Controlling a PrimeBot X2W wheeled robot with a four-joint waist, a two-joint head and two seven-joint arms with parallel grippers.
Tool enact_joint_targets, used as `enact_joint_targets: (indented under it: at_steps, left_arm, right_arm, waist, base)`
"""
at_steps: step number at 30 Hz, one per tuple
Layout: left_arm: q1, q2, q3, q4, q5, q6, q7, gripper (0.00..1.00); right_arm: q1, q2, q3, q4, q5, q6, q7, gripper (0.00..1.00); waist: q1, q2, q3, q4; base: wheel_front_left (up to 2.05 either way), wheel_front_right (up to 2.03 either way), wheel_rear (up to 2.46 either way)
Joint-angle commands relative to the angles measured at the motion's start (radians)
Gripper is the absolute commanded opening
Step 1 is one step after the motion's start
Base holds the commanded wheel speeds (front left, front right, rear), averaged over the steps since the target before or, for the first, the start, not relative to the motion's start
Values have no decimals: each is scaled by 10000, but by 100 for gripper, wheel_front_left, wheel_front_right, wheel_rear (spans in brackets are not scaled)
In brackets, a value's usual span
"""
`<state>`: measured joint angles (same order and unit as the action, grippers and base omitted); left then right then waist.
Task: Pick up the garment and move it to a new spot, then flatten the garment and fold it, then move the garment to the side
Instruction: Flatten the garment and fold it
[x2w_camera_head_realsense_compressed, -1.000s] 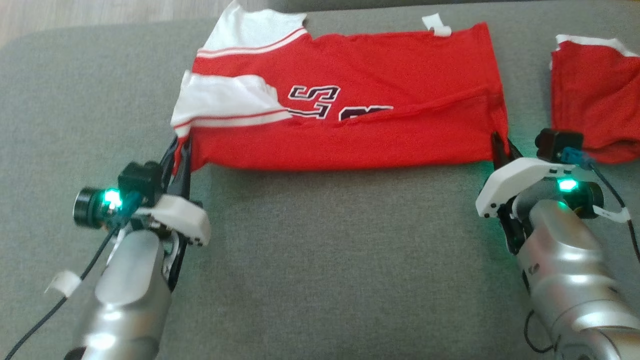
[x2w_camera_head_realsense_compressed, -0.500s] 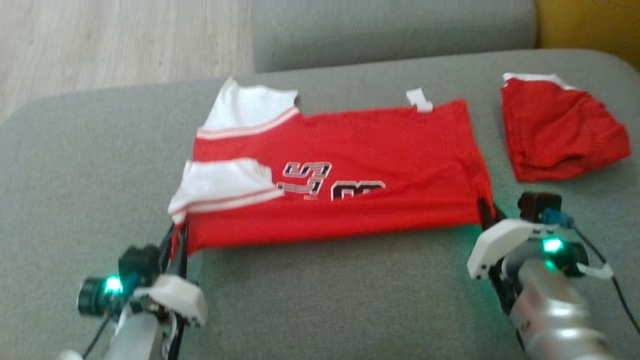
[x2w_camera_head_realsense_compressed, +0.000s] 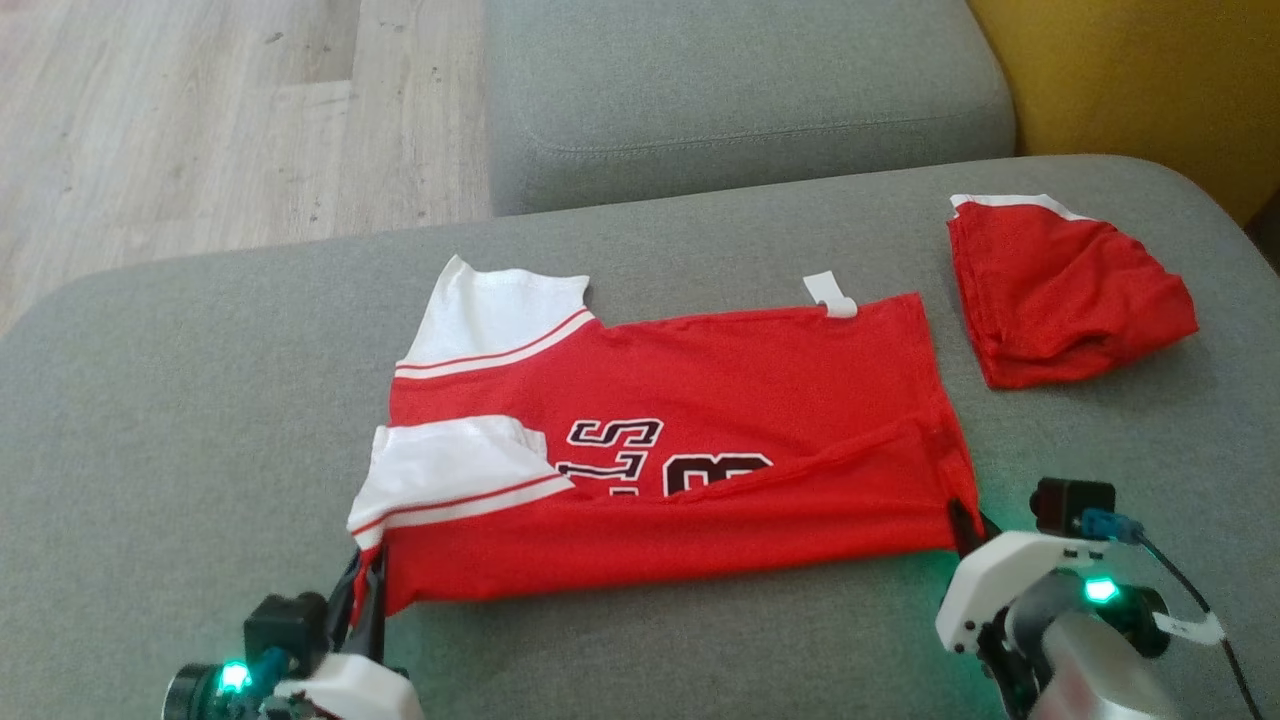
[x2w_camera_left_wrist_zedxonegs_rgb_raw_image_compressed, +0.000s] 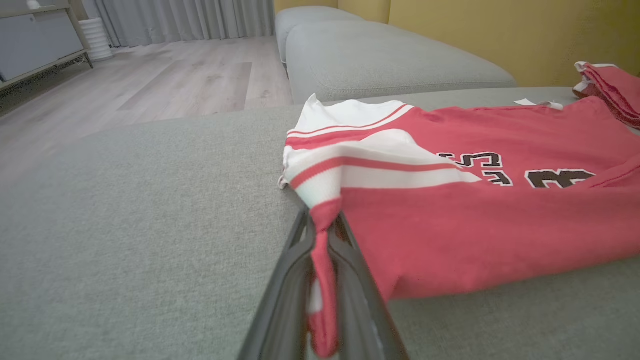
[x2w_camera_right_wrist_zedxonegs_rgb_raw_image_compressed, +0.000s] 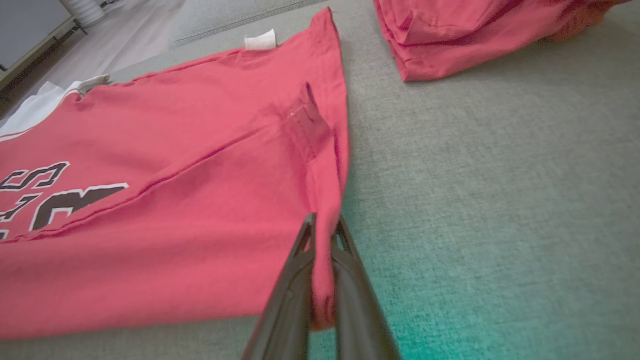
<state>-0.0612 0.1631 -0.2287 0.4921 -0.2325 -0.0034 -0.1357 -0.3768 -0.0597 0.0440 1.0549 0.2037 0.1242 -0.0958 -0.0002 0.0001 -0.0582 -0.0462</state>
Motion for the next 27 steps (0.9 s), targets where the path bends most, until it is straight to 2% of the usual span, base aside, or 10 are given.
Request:
enact_joint_targets:
  at_steps: [1, 4, 5, 6, 7, 8, 17, 23, 27]
  left_arm:
    - [-288, 260, 299, -457, -100, 96, 65, 0]
    - [-74, 245, 184, -696, -132, 101, 371, 0]
    - [-23, 242, 153, -746, -135, 114, 445, 0]
    - [20, 249, 122, -771, -129, 134, 534, 13]
    - [56, 258, 92, -789, -123, 149, 615, 62]
    - [76, 264, 85, -829, -122, 177, 639, 99]
    - [-220, 195, 496, -1398, -280, 658, -194, 100]
    - [-1002, 243, 602, -1806, -322, 564, -735, 100]
    - [-2131, 573, 561, -1845, -228, 297, -559, 100]
  right_arm:
    - [-51, -43, 176, -529, 46, 65, 61, 0]
    - [369, -78, 59, -1258, 84, 65, 303, 0]
    - [494, -85, 15, -1542, 54, 65, 326, 100]
    - [613, -81, -30, -1827, 37, 65, 367, 100]
    - [725, -73, -81, -2126, 36, 65, 397, 100]
    - [836, -64, -122, -2438, 12, 65, 411, 100]
    - [1456, 48, -855, -5574, -750, 65, -108, 100]
    - [1385, 87, -1119, -7022, -1078, 65, -460, 100]
    - [906, 91, -1096, -7555, -992, 65, -379, 100]
  waist:
    - [2, -1, -12, -6]
    - [2, -1, -26, -21]
    - [2, -1, -23, -25]
    - [2, -1, -14, -31]
    - [2, -1, -2, -37]
    - [2, -1, 13, -43]
    - [2, -1, 338, -161]
    - [2, -1, 747, -322]
    - [2, -1, 1412, -464]
  base:
    - [0, 0, 0]
    - [0, 0, 0]
    - [0, 0, 0]
    - [0, 0, 0]
    - [0, 0, 0]
    - [0, 0, 0]
    - [0, 0, 0]
    - [0, 0, 0]
    - [0, 0, 0]
